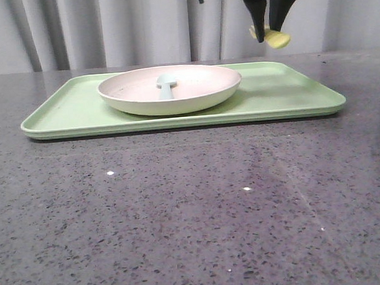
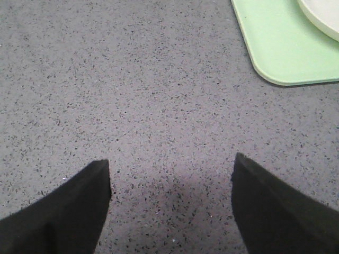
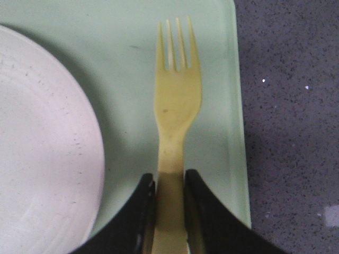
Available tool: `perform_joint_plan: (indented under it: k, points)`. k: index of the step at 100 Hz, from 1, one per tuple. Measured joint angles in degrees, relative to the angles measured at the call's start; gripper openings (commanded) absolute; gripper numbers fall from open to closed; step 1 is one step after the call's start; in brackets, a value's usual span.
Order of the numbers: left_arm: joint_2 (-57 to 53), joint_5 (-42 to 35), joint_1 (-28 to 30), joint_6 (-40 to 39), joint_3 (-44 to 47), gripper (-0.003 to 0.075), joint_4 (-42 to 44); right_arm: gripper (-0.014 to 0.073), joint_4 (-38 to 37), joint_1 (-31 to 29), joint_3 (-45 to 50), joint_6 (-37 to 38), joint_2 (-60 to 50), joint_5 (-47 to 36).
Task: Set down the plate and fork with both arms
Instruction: 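Lift the fork with the right gripper and carry it beside the plate, then lower the fork onto the tray and open the right gripper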
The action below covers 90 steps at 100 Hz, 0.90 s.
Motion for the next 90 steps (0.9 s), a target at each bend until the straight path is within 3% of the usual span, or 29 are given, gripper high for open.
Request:
perform_joint_plan:
  k: [34, 90]
  points:
    - [0.00, 0.00, 0.00, 0.00, 0.00, 0.0472, 0.00, -0.0048, -0.01, -0.17, 8.01, -0.12, -0.25, -4.64]
    - [0.00, 0.00, 0.00, 0.00, 0.00, 0.0472, 0.00, -0.0048, 1.70, -1.97, 11.88, -0.12, -0.27, -11.33]
